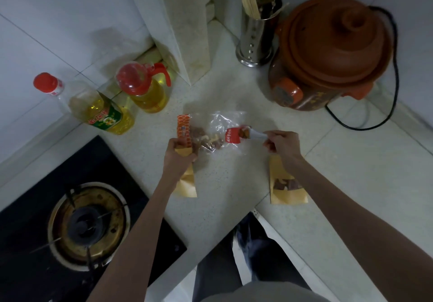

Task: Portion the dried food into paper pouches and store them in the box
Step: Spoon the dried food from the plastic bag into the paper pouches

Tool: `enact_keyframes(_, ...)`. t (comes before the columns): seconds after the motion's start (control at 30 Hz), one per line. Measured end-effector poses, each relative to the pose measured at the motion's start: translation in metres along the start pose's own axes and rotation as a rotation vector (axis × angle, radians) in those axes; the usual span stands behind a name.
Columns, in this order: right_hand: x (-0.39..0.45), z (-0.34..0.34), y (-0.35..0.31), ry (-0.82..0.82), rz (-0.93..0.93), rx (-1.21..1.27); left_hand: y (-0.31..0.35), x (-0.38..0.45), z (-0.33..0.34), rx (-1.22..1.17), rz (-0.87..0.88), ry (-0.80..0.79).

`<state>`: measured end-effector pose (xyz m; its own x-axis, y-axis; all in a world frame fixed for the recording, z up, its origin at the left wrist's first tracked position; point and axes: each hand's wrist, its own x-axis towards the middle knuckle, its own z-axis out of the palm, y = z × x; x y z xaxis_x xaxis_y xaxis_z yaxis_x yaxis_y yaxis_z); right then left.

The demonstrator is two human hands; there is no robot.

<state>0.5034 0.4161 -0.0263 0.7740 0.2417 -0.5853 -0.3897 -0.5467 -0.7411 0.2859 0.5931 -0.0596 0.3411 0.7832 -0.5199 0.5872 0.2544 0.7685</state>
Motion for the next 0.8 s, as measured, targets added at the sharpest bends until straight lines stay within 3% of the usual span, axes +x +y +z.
enact_keyframes(0.13,-0.008,-0.027,-0.003,0.045,0.021,0.036,0.002,-0.022,-0.005,0.010,0.209,0.061)
enact_keyframes(0.37,-0.058,-0.060,-0.040,-0.034,-0.167,0.103,0.051,-0.077,0.021,0.032,0.432,-0.074)
enact_keyframes(0.47,-0.094,-0.075,-0.069,-0.112,-0.336,0.103,0.071,-0.101,0.041,0.072,0.523,-0.124)
enact_keyframes(0.57,-0.132,-0.090,-0.095,-0.165,-0.530,0.068,0.093,-0.126,0.053,0.082,0.632,-0.070)
enact_keyframes(0.7,-0.170,-0.108,-0.113,-0.120,-0.766,-0.094,0.125,-0.156,0.060,0.014,0.778,0.052)
enact_keyframes(0.8,-0.189,-0.117,-0.122,-0.048,-1.060,-0.297,0.141,-0.168,0.061,0.005,0.876,0.086)
